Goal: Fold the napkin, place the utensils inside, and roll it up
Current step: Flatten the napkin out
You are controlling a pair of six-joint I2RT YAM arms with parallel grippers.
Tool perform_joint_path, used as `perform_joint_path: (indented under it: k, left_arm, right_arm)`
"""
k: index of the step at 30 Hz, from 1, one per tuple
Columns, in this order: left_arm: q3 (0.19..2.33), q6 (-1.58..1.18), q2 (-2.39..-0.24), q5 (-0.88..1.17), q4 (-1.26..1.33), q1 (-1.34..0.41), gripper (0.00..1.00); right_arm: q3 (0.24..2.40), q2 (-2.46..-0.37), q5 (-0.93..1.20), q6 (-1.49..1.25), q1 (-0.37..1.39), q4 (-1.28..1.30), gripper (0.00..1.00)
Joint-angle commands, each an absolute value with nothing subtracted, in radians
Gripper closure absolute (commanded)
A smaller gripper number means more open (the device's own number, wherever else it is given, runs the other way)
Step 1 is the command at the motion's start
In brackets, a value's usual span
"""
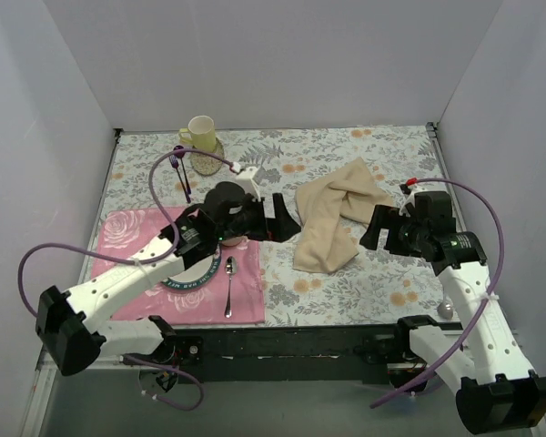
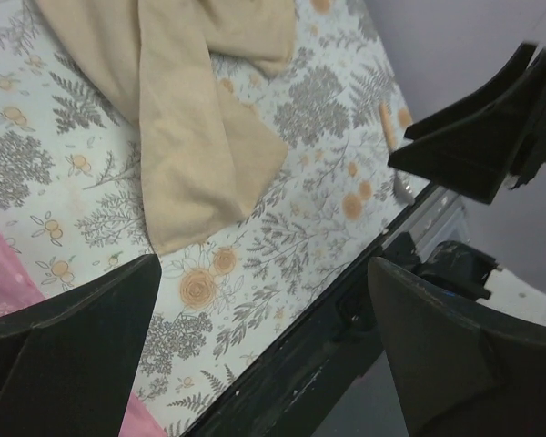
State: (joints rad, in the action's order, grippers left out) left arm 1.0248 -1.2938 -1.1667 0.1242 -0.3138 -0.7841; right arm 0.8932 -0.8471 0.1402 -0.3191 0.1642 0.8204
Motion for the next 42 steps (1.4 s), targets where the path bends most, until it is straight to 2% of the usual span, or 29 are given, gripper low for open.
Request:
perform_joint_path:
  k: [1,6,16,22,31,35,42]
  left_arm:
    - [1.068,-1.236,-1.287,-0.034,-0.319,-0.914,0.02]
    - [1.077,-1.267,-1.403,-0.006,-0.298,-0.931,0.02]
    - [1.025,-1.284,-1.529,0.029,-0.276,-0.934,0.02]
    - [0.962,-1.310,-1.542,0.093,-0.193,-0.933,0.02]
    - [1.006,-1.296,-1.670,0.086,-0.209,-0.931,0.02]
    - [1.041,-1.292,-1.710,0.012,-0.235,-0.927,0.02]
    - [1.061,-1.290,-1.764,0.060,-0.193,-0.874,0.02]
  right_arm:
    - [0.963,-0.932,0.179,-0.296,0.166,0.752,0.01]
    - [0.968,-1.029,0.248,-0.324,0.147,0.625,0.01]
    - [1.126,-1.385,0.235,-0.330,0.104,0.526,0.02]
    - [1.204,-1.592,0.301,-0.319,0.118,0.494,0.13]
    - [1.380,-1.764,0.167,-0.284,0.132,0.555,0.10]
    - [1.451,-1.824,0.160,-0.279,0.141,0.571,0.08]
    - [1.496,-1.888,0.132,-0.376,0.152,0.531,0.07]
